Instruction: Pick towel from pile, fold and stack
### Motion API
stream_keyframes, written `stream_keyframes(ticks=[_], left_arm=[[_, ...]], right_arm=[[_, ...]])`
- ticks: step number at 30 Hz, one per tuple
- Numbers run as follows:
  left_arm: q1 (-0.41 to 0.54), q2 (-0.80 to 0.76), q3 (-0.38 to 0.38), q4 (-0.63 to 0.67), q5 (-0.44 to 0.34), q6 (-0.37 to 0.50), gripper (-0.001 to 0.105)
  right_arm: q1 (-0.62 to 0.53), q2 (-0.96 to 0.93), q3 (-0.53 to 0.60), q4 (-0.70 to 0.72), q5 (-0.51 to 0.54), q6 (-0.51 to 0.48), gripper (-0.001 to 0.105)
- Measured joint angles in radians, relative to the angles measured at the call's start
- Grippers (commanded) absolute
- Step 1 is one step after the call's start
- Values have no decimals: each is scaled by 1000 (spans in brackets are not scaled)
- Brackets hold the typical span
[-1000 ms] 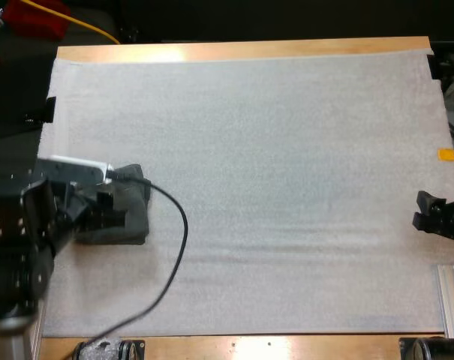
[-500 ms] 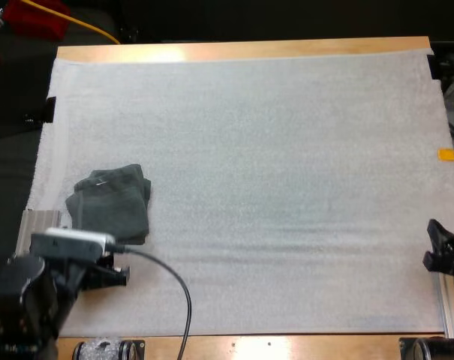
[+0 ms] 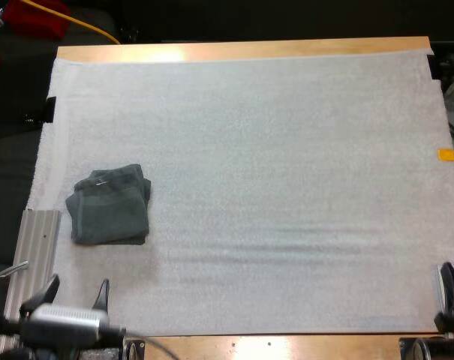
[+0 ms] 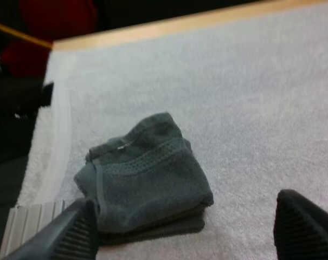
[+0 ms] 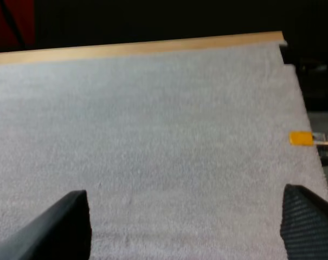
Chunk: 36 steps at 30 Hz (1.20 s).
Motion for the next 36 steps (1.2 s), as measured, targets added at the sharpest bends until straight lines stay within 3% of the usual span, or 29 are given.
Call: stream_keyframes(ticks=[5, 13, 19, 26, 36], left_arm=[[0, -86, 0, 59, 0, 0, 65], [0, -88, -2, 159, 0, 0, 65], [0, -88, -1, 164, 0, 10, 65], [0, -88, 29, 47, 0, 10, 65], [0, -87, 211, -177, 0, 10, 65]], right_arm=[[0, -95, 0, 33, 57, 0, 70], [0, -110, -3, 104, 90, 3, 70], [0, -110, -3, 98, 96, 3, 70], [0, -110, 37, -19, 96, 3, 70], [0, -110, 213, -211, 96, 11, 70]])
